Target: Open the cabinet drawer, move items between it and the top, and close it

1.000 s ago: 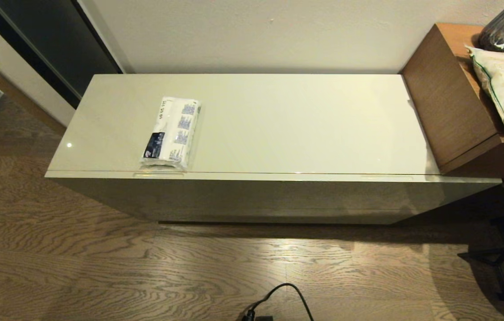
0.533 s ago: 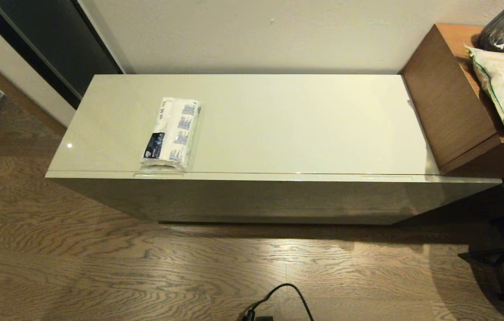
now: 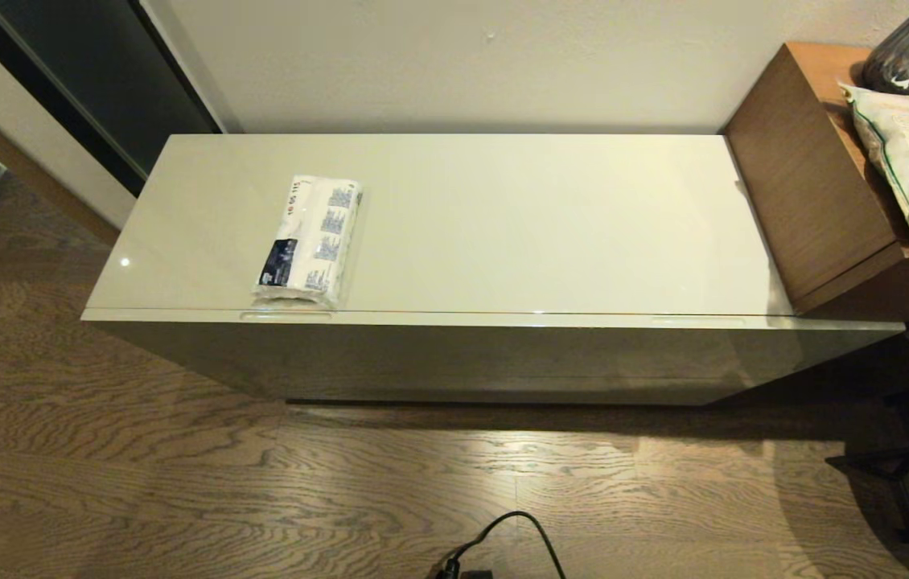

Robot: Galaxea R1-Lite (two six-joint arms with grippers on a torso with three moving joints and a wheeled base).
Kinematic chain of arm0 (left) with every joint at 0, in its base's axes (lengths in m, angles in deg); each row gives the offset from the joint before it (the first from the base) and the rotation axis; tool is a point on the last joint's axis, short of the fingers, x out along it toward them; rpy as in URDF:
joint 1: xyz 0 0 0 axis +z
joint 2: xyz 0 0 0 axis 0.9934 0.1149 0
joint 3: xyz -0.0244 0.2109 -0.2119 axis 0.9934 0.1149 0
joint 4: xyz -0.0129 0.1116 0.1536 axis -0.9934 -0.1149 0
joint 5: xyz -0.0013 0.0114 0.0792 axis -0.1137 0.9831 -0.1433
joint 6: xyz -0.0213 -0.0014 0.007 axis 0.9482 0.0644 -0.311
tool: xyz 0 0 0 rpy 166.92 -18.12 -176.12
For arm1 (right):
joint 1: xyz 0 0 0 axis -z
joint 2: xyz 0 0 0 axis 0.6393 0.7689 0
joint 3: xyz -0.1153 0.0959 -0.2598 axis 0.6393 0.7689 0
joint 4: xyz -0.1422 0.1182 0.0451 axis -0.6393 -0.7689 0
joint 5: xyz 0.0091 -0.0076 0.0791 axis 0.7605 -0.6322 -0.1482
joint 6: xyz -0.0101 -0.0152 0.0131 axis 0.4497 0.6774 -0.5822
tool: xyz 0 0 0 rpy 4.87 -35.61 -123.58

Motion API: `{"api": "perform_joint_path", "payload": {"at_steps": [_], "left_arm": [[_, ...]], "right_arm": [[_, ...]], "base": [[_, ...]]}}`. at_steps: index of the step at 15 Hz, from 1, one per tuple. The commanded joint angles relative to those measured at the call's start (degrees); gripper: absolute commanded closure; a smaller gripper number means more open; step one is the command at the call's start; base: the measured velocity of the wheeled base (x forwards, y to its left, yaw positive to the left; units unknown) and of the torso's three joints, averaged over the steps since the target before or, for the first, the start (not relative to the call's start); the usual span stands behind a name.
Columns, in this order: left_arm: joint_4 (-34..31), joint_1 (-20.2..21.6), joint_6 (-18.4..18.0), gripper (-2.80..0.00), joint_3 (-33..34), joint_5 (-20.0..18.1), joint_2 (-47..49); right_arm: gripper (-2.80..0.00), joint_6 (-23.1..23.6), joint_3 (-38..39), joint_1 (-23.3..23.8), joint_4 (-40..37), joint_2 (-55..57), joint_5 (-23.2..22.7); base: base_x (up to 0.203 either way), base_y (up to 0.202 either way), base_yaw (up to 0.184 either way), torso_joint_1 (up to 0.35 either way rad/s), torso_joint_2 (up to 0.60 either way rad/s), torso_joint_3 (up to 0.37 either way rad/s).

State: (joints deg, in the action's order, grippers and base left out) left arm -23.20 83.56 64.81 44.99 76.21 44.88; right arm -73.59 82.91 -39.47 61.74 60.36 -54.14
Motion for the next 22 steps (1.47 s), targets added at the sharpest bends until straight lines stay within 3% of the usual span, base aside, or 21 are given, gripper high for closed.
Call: {"api": "perform_joint_path", "payload": {"at_steps": [1, 3, 5, 7, 22], "left_arm": [[0.56, 0.02, -0.35, 0.0, 0.99, -0.02, 0.1], [6.96, 0.02, -0.89, 0.0, 2.72, 0.44, 0.08], [20.68, 0.02, -0.8, 0.0, 8.11, -0.1, 0.07], [28.36, 0.02, -0.65, 0.0, 12.67, -5.18, 0.07], [26.91, 0.02, 0.27, 0.0, 12.88, -5.14, 0.07]], "right_arm": [[0.0, 0.02, -0.06, 0.0, 0.05, 0.09, -0.06], [0.0, 0.02, 0.0, 0.0, 0.05, 0.09, -0.06], [0.0, 0.02, 0.0, 0.0, 0.05, 0.09, -0.06], [0.0, 0.02, 0.0, 0.0, 0.05, 0.09, -0.06], [0.0, 0.1, 0.0, 0.0, -0.04, 0.09, 0.03]], "base": [[0.0, 0.0, 0.0, 0.0, 0.0, 0.0], [0.0, 0.0, 0.0, 0.0, 0.0, 0.0], [0.0, 0.0, 0.0, 0.0, 0.0, 0.0], [0.0, 0.0, 0.0, 0.0, 0.0, 0.0], [0.0, 0.0, 0.0, 0.0, 0.0, 0.0]]}}
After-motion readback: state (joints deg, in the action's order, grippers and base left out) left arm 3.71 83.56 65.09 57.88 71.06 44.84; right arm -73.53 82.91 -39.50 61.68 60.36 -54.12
